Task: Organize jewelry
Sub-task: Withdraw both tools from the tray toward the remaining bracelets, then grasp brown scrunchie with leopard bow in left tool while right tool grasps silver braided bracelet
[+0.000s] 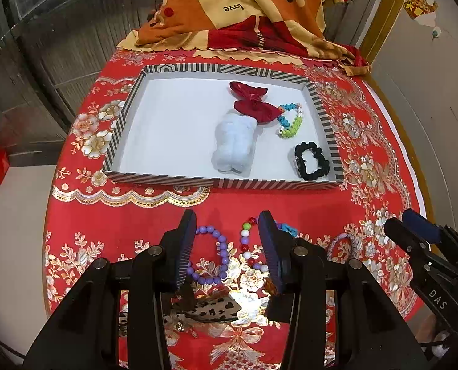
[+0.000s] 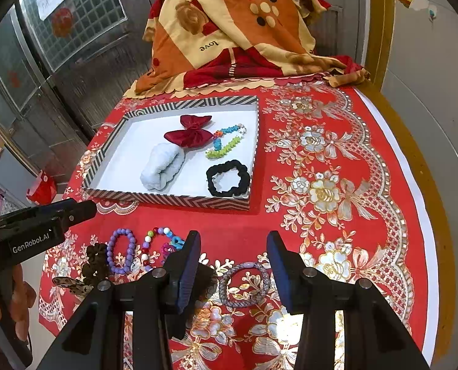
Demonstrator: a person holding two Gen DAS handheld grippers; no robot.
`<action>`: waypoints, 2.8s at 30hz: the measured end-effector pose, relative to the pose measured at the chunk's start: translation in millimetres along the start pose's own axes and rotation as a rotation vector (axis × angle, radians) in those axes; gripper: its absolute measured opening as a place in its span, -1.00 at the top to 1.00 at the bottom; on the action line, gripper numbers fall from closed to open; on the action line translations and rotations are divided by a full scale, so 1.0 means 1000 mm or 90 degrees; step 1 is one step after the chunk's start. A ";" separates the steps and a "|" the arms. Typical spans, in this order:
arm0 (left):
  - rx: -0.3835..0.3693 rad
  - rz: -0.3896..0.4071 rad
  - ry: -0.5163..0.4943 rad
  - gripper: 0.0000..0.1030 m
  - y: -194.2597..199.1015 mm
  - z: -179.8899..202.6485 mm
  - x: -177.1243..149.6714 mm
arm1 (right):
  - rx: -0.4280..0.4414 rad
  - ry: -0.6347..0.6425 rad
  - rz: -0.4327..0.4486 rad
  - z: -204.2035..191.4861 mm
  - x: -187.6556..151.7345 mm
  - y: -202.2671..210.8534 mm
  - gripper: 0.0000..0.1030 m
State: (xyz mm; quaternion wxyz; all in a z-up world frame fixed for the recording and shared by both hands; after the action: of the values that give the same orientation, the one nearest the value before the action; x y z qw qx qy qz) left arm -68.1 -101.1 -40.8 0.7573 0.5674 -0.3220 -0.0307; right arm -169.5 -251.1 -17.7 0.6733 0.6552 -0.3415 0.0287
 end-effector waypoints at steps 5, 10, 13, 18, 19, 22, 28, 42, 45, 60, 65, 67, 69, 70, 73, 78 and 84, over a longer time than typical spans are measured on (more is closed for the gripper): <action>0.000 -0.001 -0.001 0.20 0.000 0.002 -0.001 | 0.000 -0.001 -0.005 0.004 -0.003 0.000 0.17; -0.002 -0.005 0.002 0.20 0.000 0.005 -0.002 | -0.001 0.000 -0.007 0.005 -0.004 0.001 0.16; 0.000 -0.006 0.001 0.20 0.000 0.006 -0.003 | -0.002 0.000 -0.011 0.009 -0.007 0.000 0.15; -0.003 -0.012 0.002 0.20 -0.001 0.005 -0.005 | 0.001 -0.004 -0.019 0.013 -0.012 -0.002 0.14; -0.002 -0.014 0.003 0.20 0.000 0.004 -0.005 | 0.000 -0.004 -0.020 0.014 -0.013 -0.003 0.14; -0.002 -0.015 0.006 0.20 0.001 0.000 -0.006 | -0.002 -0.006 -0.027 0.017 -0.015 -0.005 0.13; -0.019 -0.039 0.044 0.20 0.000 -0.034 -0.010 | 0.008 -0.008 -0.051 0.022 -0.028 -0.013 0.12; -0.022 -0.124 0.097 0.20 -0.021 -0.085 -0.046 | 0.005 0.016 -0.120 0.022 -0.059 -0.066 0.12; -0.025 -0.150 0.098 0.16 -0.029 -0.088 -0.059 | 0.002 0.015 -0.126 0.023 -0.059 -0.071 0.12; -0.004 -0.193 0.075 0.08 -0.057 -0.092 -0.080 | -0.024 0.058 -0.119 0.021 -0.061 -0.090 0.27; -0.008 -0.200 0.077 0.68 -0.062 -0.095 -0.085 | -0.042 0.082 -0.105 0.021 -0.060 -0.091 0.72; -0.007 -0.192 0.067 0.76 -0.062 -0.096 -0.086 | -0.046 0.088 -0.101 0.022 -0.061 -0.090 0.82; -0.013 -0.188 0.067 0.79 -0.059 -0.095 -0.086 | -0.032 0.080 -0.103 0.024 -0.060 -0.089 0.87; -0.022 -0.185 0.074 0.79 -0.056 -0.095 -0.086 | -0.027 0.073 -0.101 0.025 -0.059 -0.087 0.88; -0.029 -0.158 0.079 0.80 -0.038 -0.099 -0.077 | -0.017 0.066 -0.078 0.027 -0.050 -0.072 0.88; -0.044 -0.104 0.067 0.80 -0.006 -0.092 -0.050 | -0.002 0.063 -0.050 0.027 -0.032 -0.051 0.88; -0.057 -0.059 0.051 0.80 0.017 -0.080 -0.014 | 0.003 0.063 -0.014 0.022 -0.012 -0.030 0.88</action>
State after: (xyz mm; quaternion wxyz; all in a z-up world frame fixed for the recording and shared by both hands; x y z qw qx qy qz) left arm -42.6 -22.1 -43.7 0.7920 0.5477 -0.2636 -0.0574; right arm -173.3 -270.1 -51.0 0.6878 0.6586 -0.3004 0.0542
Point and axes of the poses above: each gripper's, at about its wrist camera, not at the fingertips, and y roughly against the way its jaws point, z to its right, x to its top, the point moved 7 cm from there along -y, roughly the way its jaws point, and after that the axes turned 5 degrees about -x, right-handed, at the moved point
